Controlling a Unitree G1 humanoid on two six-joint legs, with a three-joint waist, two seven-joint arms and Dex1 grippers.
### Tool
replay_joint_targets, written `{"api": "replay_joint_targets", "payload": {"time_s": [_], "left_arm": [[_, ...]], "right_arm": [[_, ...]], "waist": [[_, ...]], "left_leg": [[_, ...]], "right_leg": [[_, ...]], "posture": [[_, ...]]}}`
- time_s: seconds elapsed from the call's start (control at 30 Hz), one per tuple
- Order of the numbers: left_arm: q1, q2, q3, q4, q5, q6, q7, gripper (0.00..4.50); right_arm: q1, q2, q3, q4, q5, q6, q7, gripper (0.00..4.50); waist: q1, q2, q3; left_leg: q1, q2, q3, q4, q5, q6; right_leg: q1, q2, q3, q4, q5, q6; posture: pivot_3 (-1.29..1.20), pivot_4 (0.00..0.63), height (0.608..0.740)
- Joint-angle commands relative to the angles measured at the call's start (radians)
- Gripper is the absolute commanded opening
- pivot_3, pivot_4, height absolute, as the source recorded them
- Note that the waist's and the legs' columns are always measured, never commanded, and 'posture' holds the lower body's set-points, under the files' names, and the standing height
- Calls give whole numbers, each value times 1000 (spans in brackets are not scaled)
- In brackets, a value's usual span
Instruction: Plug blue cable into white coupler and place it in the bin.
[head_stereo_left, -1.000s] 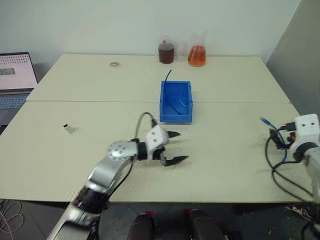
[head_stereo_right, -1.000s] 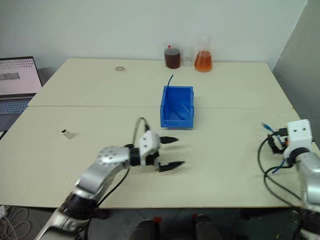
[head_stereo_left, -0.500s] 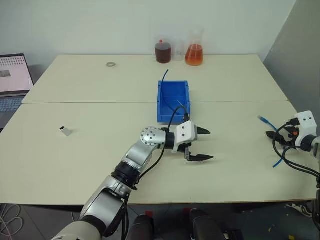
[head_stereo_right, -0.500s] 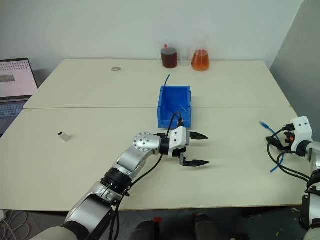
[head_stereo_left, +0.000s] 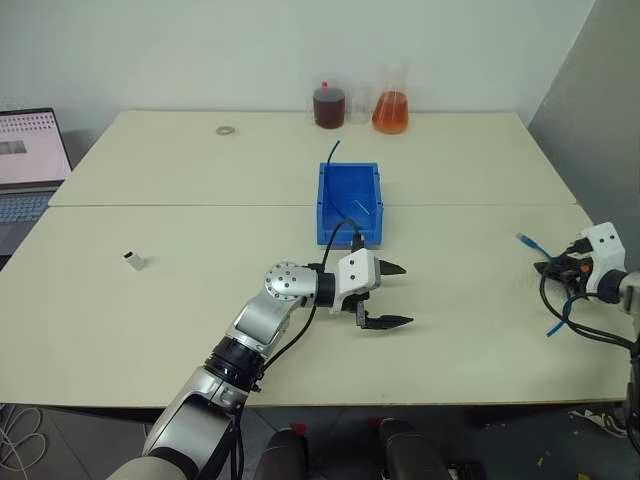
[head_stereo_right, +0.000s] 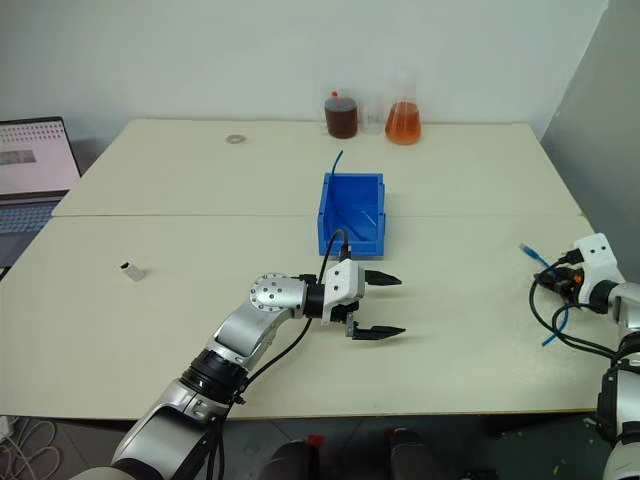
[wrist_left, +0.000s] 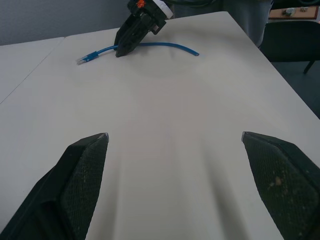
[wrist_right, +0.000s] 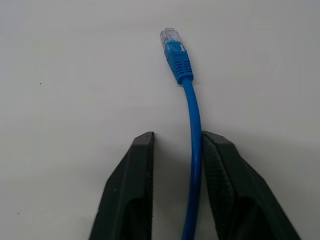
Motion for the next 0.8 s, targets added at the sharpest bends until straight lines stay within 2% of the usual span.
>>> {"api": "replay_joint_targets", "payload": {"time_s": [0.03,0.1,0.2,0.27,0.4,0.5,0.63,0.7,0.8], "left_arm": [[-14,9,23,-24,-7,-13,-9,4500],[-20,16,28,-25,-9,-17,-12,4500],[-18,43,47,-52,-14,-22,-14,4500],[2,77,78,-90,-25,-15,-9,4500],[85,179,182,-219,-68,44,17,4500],[253,273,320,-419,-147,164,68,4500],[497,320,433,-611,-170,219,153,4500],[649,307,500,-698,-171,235,214,4500],[866,238,596,-767,-170,240,324,4500]], "right_arm": [[10,-11,-15,17,4,4,5,632],[15,-13,-30,11,23,4,14,65],[40,-20,-41,-35,45,7,70,24],[91,-25,-31,-139,61,-11,141,24],[310,-13,-39,-623,172,118,236,24],[453,22,28,-1073,211,234,204,24],[376,163,181,-1268,174,353,99,24],[303,264,259,-1300,174,425,54,24],[210,409,373,-1256,119,460,-13,24]], "waist": [[0,0,0],[0,0,0],[0,0,0],[0,0,0],[-5,1,0],[-12,4,1],[-29,3,2],[-28,3,3],[-23,2,3]], "left_leg": [[0,0,0,0,0,0],[1,0,0,0,0,0],[1,0,0,0,0,0],[1,0,0,0,0,0],[0,2,-1,-1,0,0],[0,3,-1,-1,0,0],[2,6,-1,-1,-1,-1],[2,6,-2,-1,-1,-1],[2,7,-1,-1,-1,-1]], "right_leg": [[1,0,0,0,0,0],[2,0,0,-2,0,1],[2,0,0,-3,0,1],[2,0,0,-3,0,1],[2,0,0,-3,0,1],[0,1,0,-2,0,1],[0,3,-1,-1,-2,3],[1,3,-1,-1,-3,5],[0,3,0,-1,-3,5]], "posture": [[0,150,740],[0,150,740],[0,150,740],[0,150,740],[0,150,740],[0,150,740],[0,150,740],[0,150,740],[0,150,740]]}}
